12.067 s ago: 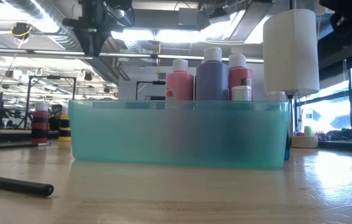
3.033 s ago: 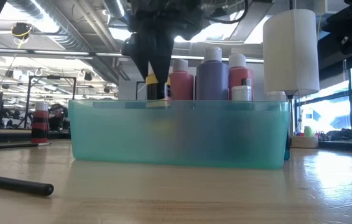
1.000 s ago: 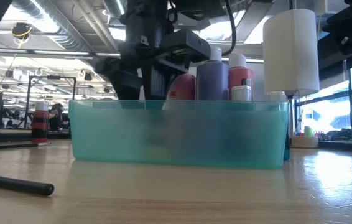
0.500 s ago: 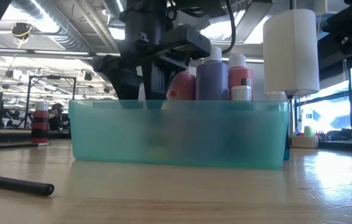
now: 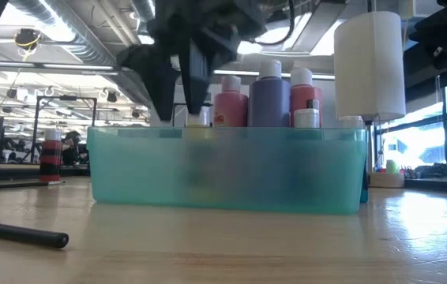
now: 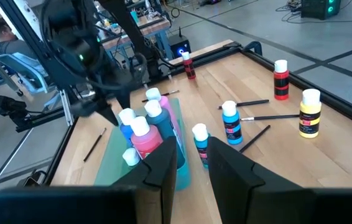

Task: Pick & Place Paint Supplies
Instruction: Put the black eyeshadow brush into the green cup

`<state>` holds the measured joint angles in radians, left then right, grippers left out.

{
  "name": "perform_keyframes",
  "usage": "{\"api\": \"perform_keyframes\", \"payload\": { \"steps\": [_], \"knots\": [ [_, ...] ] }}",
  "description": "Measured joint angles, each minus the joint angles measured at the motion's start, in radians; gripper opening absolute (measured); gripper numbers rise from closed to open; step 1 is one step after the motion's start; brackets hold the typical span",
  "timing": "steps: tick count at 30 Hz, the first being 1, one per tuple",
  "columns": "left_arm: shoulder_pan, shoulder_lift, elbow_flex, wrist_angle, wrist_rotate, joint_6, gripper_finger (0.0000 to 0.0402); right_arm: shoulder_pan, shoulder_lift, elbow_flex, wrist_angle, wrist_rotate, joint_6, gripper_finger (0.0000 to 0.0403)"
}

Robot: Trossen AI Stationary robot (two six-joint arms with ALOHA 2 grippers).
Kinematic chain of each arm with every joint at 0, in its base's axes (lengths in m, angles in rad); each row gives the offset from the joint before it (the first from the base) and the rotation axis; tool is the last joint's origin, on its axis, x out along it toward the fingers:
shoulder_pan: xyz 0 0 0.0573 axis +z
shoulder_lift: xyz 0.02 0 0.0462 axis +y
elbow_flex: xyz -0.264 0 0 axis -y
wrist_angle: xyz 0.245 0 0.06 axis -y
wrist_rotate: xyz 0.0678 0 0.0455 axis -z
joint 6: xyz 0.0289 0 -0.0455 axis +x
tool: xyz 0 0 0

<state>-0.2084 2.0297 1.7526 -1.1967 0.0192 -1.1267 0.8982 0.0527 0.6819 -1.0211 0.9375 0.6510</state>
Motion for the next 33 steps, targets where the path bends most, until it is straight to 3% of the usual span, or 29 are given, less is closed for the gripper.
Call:
{"api": "perform_keyframes", "payload": {
  "steps": [5, 10, 15, 26, 29, 33],
  "knots": [
    [0.0, -0.013, 0.107, -0.094, 0.022, 0.045, 0.0205, 0.0, 0.0, 0.0, -0.001, -0.005, 0.004, 0.0091],
    [0.03, -0.014, 0.246, -0.273, 0.118, 0.091, 0.0205, 0.0, 0.0, 0.0, -0.016, -0.007, 0.031, 0.0091],
    [0.073, -0.024, 0.341, -0.373, 0.111, 0.147, 0.0205, 0.0, 0.0, 0.0, -0.017, -0.007, 0.034, 0.0091],
    [0.238, -0.065, 0.356, -0.374, -0.025, 0.33, 0.0203, 0.0, 0.0, 0.0, -0.038, -0.023, 0.069, 0.0091],
    [0.306, -0.072, 0.356, -0.375, -0.096, 0.367, 0.0205, 0.0, 0.0, 0.0, -0.038, -0.022, 0.071, 0.0091],
    [0.419, -0.071, 0.355, -0.374, -0.106, 0.374, 0.0203, 0.0, 0.0, 0.0, -0.048, -0.016, 0.082, 0.0091]
  ]
}}
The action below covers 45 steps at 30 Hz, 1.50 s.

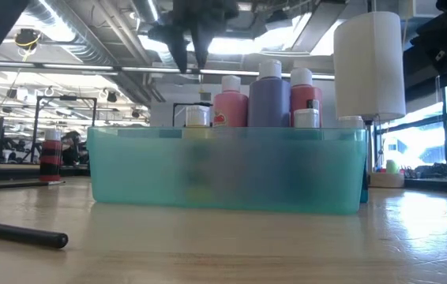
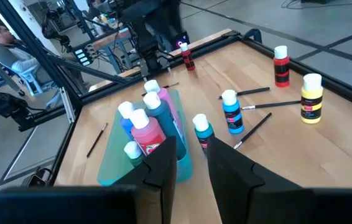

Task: Pick & Place Paint Supplies
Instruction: Put the black eyeshadow brush into the green cup

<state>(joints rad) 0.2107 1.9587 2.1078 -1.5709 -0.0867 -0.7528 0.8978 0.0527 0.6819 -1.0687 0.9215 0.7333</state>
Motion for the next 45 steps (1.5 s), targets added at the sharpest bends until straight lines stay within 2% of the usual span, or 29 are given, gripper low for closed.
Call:
{"api": "perform_keyframes", "payload": {
  "steps": [6, 10, 13, 17, 25, 32, 41, 45],
  "knots": [
    [0.161, 0.0, -0.073, 0.006, -0.003, 0.013, 0.0205, 0.0, 0.0, 0.0, -0.002, 0.002, 0.004, 0.0091],
    [0.217, 0.0, -0.159, 0.077, -0.025, 0.015, 0.0203, 0.0, 0.0, 0.0, -0.002, 0.002, 0.004, 0.0092],
    [0.217, 0.001, -0.239, 0.189, -0.039, 0.032, 0.0203, 0.0, 0.0, 0.0, -0.008, 0.012, 0.015, 0.0092],
    [0.203, 0.001, -0.331, 0.326, -0.003, 0.081, 0.0205, 0.0, 0.0, 0.0, -0.034, 0.034, 0.053, 0.0092],
    [0.199, 0.001, -0.51, 0.462, 0.048, 0.087, 0.0203, 0.0, 0.0, 0.0, -0.055, 0.054, 0.09, 0.0092],
    [0.197, 0.002, -0.608, 0.647, 0.118, 0.067, 0.0203, 0.0, 0.0, 0.0, -0.055, 0.054, 0.09, 0.0092],
    [0.198, 0.002, -0.644, 0.657, 0.057, 0.03, 0.0204, 0.0, 0.0, 0.0, -0.058, 0.057, 0.094, 0.0092],
    [0.198, 0.013, -0.66, 0.661, 0.068, 0.031, 0.0202, 0.0, 0.0, 0.0, -0.058, 0.057, 0.096, 0.0092]
  ]
}}
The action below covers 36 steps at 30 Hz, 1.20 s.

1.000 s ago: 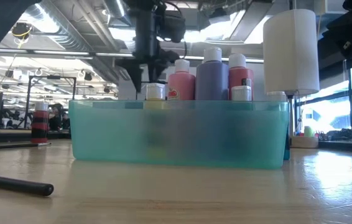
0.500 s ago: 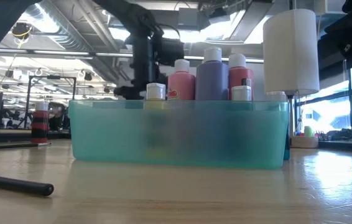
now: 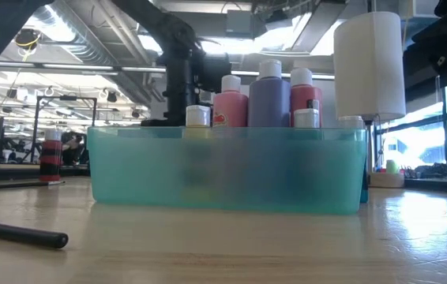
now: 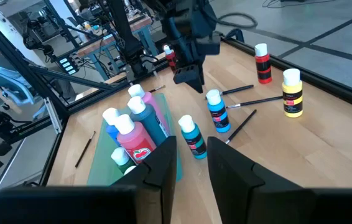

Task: Pick & Place Paint Supplies
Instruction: Put the black eyeshadow brush into the green cup

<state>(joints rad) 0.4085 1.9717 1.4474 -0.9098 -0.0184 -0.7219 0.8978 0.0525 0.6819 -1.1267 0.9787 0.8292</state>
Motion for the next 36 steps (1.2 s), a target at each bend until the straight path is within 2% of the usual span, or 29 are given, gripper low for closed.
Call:
{"api": "perform_keyframes", "payload": {
  "steps": [13, 36],
  "knots": [
    [-0.001, 0.008, -0.032, 0.079, 0.016, -0.023, 0.02, 0.0, 0.0, 0.0, 0.0, 0.0, 0.0, 0.0092],
    [-0.002, 0.009, -0.032, 0.08, 0.021, -0.008, 0.02, 0.0, 0.0, 0.0, -0.001, 0.008, 0.001, 0.0092]
  ]
}}
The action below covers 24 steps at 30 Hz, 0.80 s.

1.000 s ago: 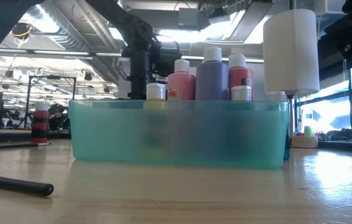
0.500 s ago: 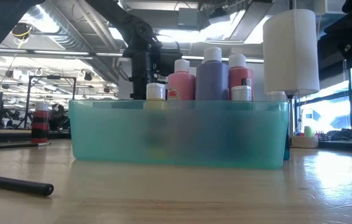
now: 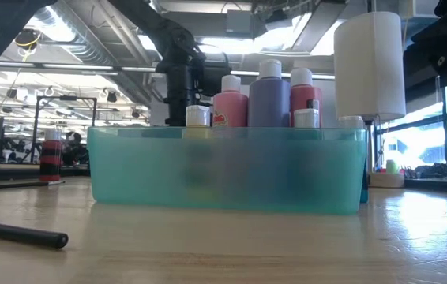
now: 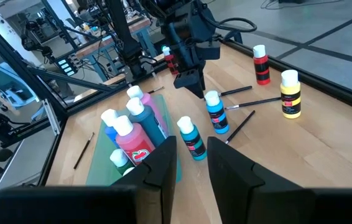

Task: Pick & Place Paint Supplies
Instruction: Put the black eyeshadow brush into the green cup

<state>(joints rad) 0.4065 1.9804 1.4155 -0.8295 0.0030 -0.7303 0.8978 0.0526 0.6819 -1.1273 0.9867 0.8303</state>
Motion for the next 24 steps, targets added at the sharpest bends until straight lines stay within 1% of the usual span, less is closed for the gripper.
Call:
{"api": "perform_keyframes", "payload": {
  "steps": [6, 18, 24],
  "knots": [
    [0.002, 0.031, 0.001, -0.004, 0.035, -0.004, 0.02, 0.0, 0.0, 0.0, 0.0, 0.0, 0.0, 0.0092],
    [0.005, 0.051, 0.001, 0.003, 0.018, -0.018, 0.02, 0.0, 0.0, 0.0, -0.001, -0.001, 0.0, 0.0091],
    [0.007, 0.088, 0.006, -0.004, 0.019, -0.033, 0.02, 0.0, 0.0, 0.0, -0.001, -0.002, 0.0, 0.0091]
  ]
}}
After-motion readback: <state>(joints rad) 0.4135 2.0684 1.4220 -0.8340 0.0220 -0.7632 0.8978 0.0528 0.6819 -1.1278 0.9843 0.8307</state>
